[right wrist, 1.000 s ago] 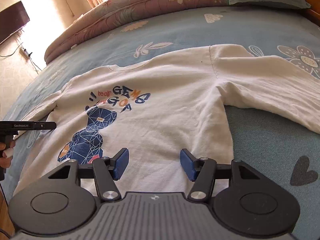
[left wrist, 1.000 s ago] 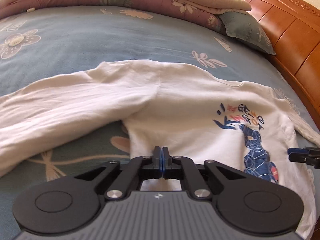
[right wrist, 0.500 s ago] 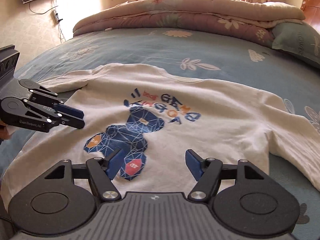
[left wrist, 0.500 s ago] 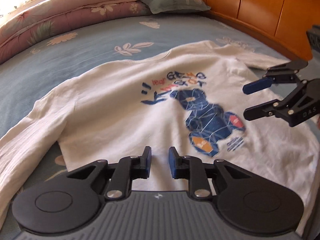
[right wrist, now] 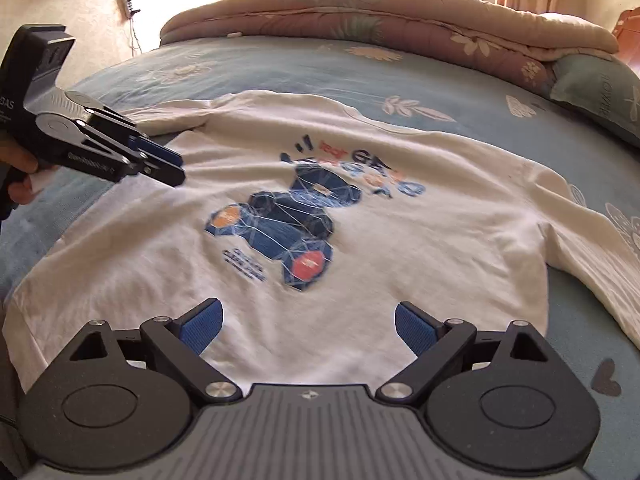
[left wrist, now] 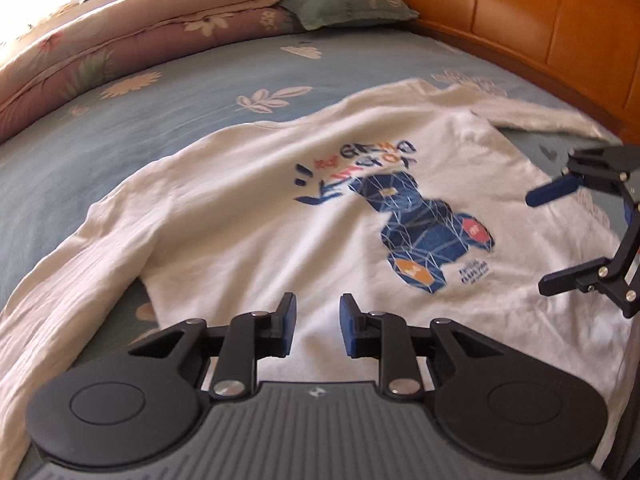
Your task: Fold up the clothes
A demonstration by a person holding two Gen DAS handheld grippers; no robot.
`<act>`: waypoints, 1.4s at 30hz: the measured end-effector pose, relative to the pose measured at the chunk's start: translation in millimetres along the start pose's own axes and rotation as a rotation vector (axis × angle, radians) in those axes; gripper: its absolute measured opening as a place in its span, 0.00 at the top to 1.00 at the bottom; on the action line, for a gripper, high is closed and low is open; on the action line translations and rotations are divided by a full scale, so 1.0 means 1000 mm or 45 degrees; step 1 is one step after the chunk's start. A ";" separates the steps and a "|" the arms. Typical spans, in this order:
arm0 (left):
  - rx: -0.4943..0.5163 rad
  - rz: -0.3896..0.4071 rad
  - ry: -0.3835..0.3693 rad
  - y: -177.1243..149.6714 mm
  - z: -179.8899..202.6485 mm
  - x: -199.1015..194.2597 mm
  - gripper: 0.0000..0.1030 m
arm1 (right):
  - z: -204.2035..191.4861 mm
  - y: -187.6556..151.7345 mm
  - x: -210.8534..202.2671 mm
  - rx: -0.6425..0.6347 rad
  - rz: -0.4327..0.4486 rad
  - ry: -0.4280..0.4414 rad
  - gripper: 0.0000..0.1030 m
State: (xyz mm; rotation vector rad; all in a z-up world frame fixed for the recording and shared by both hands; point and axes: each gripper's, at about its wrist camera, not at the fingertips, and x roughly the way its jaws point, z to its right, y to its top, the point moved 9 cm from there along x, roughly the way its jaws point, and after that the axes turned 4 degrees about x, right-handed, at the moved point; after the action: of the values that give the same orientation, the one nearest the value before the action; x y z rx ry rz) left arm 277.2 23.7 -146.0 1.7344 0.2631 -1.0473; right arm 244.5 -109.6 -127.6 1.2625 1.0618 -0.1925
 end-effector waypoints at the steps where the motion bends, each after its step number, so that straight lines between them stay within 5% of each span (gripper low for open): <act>1: 0.007 -0.002 0.013 -0.005 0.000 -0.001 0.75 | -0.009 -0.001 0.006 -0.025 -0.017 0.016 0.07; 7: 0.032 -0.013 0.075 -0.035 -0.007 -0.012 0.57 | -0.005 -0.064 -0.026 -0.130 -0.053 0.028 0.00; 10: 0.026 -0.051 0.104 -0.035 -0.010 -0.018 0.57 | 0.011 -0.089 -0.056 -0.094 -0.081 0.041 0.00; 12: 0.044 -0.053 0.153 -0.027 -0.005 -0.025 0.64 | 0.022 -0.092 -0.066 -0.007 -0.109 0.011 0.00; 16: 0.093 0.021 0.051 -0.015 0.032 -0.041 0.58 | 0.022 -0.078 -0.073 0.037 0.012 -0.031 0.00; 20: 0.160 -0.075 0.034 -0.040 0.057 -0.034 0.58 | 0.017 -0.081 -0.055 0.052 -0.009 -0.069 0.00; 24: -0.091 -0.082 0.034 -0.071 0.034 -0.048 0.50 | 0.026 -0.100 -0.061 0.114 -0.014 -0.087 0.00; 26: -0.108 -0.097 0.054 -0.080 0.027 -0.059 0.50 | 0.036 -0.110 -0.070 0.192 0.004 -0.078 0.00; 32: -0.087 0.009 0.024 -0.048 0.035 -0.072 0.50 | 0.036 -0.110 -0.069 0.222 0.010 -0.116 0.00; 37: -0.267 -0.021 -0.065 -0.038 0.025 -0.034 0.50 | 0.034 -0.110 -0.066 0.236 0.024 -0.170 0.00; 42: -0.314 -0.075 0.100 -0.043 -0.018 -0.023 0.53 | 0.035 -0.112 -0.068 0.233 0.035 -0.164 0.00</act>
State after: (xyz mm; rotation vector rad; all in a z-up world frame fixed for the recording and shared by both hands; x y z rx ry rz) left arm 246.2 64.1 -156.1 1.5542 0.4757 -0.9473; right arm 154.6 -206.5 -155.8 1.4082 0.9314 -0.3517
